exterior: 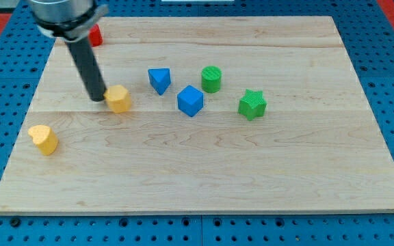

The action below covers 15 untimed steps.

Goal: Place the yellow heart below the yellow hexagon

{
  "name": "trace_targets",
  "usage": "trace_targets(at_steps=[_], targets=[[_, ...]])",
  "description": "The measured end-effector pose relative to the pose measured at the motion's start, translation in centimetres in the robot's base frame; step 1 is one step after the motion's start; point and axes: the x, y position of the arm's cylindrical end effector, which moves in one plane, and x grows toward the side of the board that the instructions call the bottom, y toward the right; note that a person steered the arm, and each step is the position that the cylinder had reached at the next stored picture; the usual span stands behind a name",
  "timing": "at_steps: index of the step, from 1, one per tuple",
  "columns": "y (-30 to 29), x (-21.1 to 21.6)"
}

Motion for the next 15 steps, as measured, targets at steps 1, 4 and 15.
trace_targets(at_steps=[1, 4, 15], targets=[[2.9, 0.3], [-15.1, 3.8], [5.0, 9.3]])
